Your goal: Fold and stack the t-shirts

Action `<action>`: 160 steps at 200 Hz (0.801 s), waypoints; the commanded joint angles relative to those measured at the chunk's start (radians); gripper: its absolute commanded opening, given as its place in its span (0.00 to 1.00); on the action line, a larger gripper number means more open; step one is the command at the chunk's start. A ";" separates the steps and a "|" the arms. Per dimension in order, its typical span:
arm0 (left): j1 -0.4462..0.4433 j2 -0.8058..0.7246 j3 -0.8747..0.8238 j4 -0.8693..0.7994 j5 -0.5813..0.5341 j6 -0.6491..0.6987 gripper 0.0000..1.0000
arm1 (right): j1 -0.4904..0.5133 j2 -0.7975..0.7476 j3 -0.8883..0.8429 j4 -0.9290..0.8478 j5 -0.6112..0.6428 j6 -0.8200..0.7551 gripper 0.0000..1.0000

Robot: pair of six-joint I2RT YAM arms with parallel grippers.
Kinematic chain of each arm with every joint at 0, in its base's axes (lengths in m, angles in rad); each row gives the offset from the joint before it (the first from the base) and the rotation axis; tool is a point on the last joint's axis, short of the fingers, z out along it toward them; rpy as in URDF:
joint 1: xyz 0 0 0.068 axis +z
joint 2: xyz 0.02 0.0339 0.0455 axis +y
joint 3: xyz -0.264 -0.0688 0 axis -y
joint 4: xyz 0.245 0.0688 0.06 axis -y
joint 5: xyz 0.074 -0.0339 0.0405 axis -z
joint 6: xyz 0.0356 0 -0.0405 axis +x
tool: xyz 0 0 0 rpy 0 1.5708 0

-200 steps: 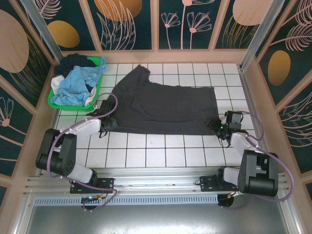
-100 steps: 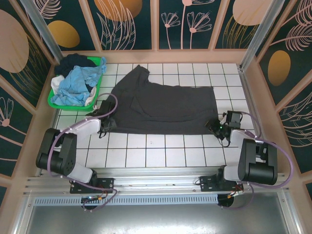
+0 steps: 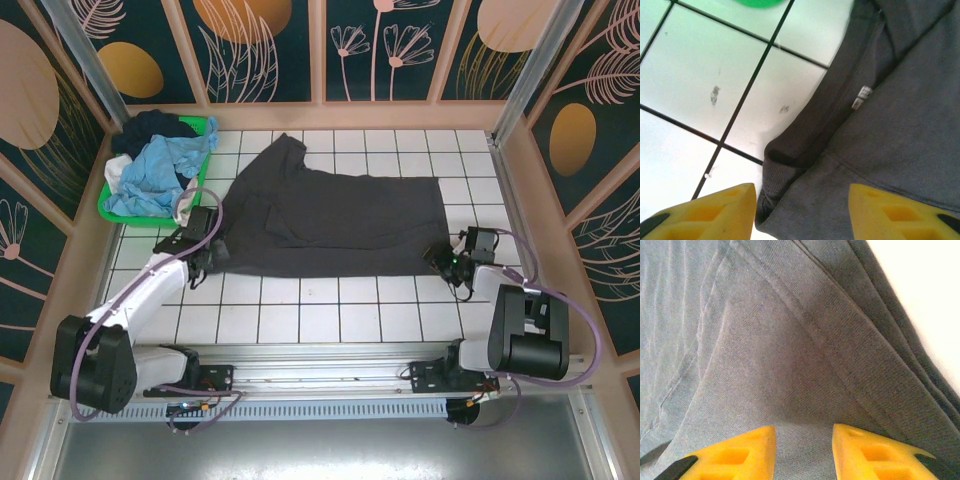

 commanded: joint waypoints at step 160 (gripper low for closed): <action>-0.165 0.784 0.618 0.192 0.338 0.097 0.41 | 0.087 0.038 0.011 -0.037 0.142 0.047 0.33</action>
